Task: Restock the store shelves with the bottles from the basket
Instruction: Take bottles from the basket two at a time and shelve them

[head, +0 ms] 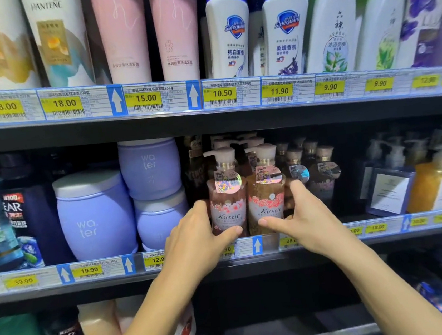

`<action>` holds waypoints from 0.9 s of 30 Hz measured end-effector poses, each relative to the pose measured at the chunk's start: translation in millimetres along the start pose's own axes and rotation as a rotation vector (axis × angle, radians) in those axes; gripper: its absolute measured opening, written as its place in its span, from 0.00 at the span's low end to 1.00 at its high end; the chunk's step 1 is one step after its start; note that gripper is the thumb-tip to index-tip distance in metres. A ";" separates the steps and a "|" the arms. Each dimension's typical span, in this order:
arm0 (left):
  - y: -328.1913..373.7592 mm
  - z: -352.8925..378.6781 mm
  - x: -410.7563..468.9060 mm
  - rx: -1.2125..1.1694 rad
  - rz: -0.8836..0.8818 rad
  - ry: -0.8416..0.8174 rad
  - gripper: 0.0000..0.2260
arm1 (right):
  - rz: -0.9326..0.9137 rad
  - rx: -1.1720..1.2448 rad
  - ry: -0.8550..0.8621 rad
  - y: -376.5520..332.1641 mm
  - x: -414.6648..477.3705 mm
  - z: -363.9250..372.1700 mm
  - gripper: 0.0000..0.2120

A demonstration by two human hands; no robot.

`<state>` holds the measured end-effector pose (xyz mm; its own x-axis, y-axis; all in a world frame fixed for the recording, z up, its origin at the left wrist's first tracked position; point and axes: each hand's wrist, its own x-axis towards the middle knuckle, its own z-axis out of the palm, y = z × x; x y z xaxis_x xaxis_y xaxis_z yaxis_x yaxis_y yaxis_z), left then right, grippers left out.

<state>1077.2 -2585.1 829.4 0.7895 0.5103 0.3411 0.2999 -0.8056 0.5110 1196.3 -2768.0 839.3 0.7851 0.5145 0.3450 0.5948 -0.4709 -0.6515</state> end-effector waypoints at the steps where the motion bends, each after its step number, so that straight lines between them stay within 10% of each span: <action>1: -0.1 -0.9 -1.5 0.007 0.004 -0.006 0.24 | 0.002 -0.011 0.005 -2.5 -2.1 -0.5 0.24; 9: -2.7 -9.4 -25.2 0.200 0.118 0.001 0.25 | 0.073 -0.345 0.064 -23.9 -39.2 -8.0 0.42; 27: 120.4 50.3 -155.4 0.489 0.334 -0.091 0.33 | 0.121 -0.887 0.019 42.5 -201.8 -85.0 0.39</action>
<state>1017.5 -2776.5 798.2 0.9198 0.1948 0.3407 0.2220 -0.9741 -0.0421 1077.8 -2952.8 799.5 0.8492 0.4169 0.3240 0.4163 -0.9062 0.0747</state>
